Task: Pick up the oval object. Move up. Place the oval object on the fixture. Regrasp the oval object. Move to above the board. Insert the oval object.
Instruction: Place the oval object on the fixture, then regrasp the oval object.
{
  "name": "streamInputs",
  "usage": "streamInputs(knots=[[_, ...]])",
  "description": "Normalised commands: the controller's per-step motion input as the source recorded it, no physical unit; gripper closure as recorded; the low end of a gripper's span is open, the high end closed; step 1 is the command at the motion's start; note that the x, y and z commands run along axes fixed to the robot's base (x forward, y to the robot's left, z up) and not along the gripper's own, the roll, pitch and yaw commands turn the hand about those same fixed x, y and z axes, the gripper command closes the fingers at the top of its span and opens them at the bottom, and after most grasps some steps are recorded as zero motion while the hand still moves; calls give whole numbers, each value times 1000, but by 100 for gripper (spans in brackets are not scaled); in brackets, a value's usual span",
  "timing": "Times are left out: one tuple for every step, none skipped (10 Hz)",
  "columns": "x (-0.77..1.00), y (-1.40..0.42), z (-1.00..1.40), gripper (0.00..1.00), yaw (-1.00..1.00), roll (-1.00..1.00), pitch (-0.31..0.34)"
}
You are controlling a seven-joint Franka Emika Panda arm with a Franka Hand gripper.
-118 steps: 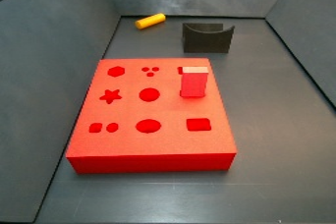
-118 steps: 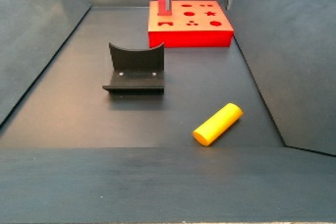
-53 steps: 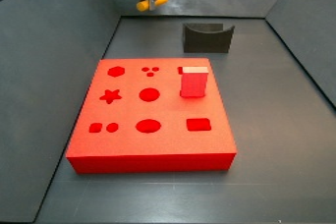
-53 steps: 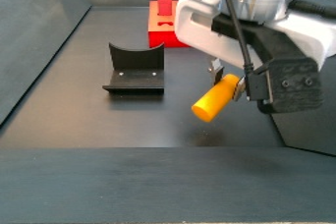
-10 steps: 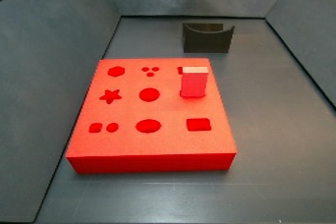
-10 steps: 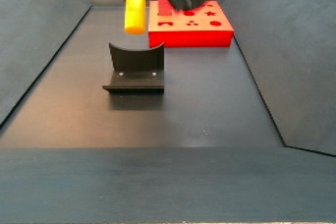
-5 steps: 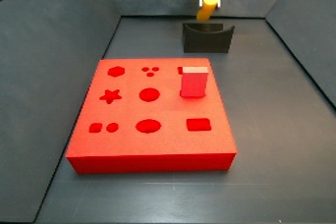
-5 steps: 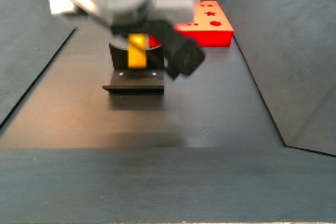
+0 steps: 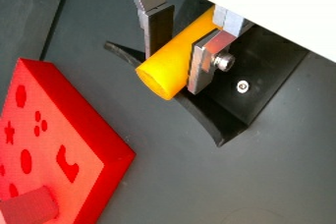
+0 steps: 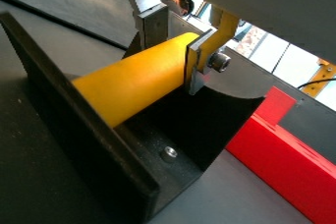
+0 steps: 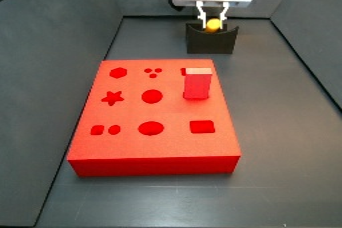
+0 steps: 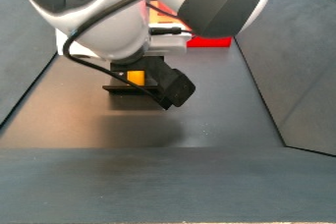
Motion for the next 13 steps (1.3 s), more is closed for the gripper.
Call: streamInputs(knots=[[78,93,-258,100,-93,-120,-22],[65,110,-238,100,-86,-114,-30],[65,111,-237,100,-78,-113,-31],[0,0,0,0,0,0,0],[0,0,1000,0,-36,-40,44],[-1,2,1000,0,-34,-39,44],[-18,9,1000,0,-25,-7,52],[-23,4,1000,0,-20,22,57],[-36,3,1000,0,-22,51,55],[-41,-1,912,0,-27,58,52],[-35,3,684,0,-30,57,47],[-36,3,566,0,-29,55,49],[-28,5,265,0,-28,53,49]])
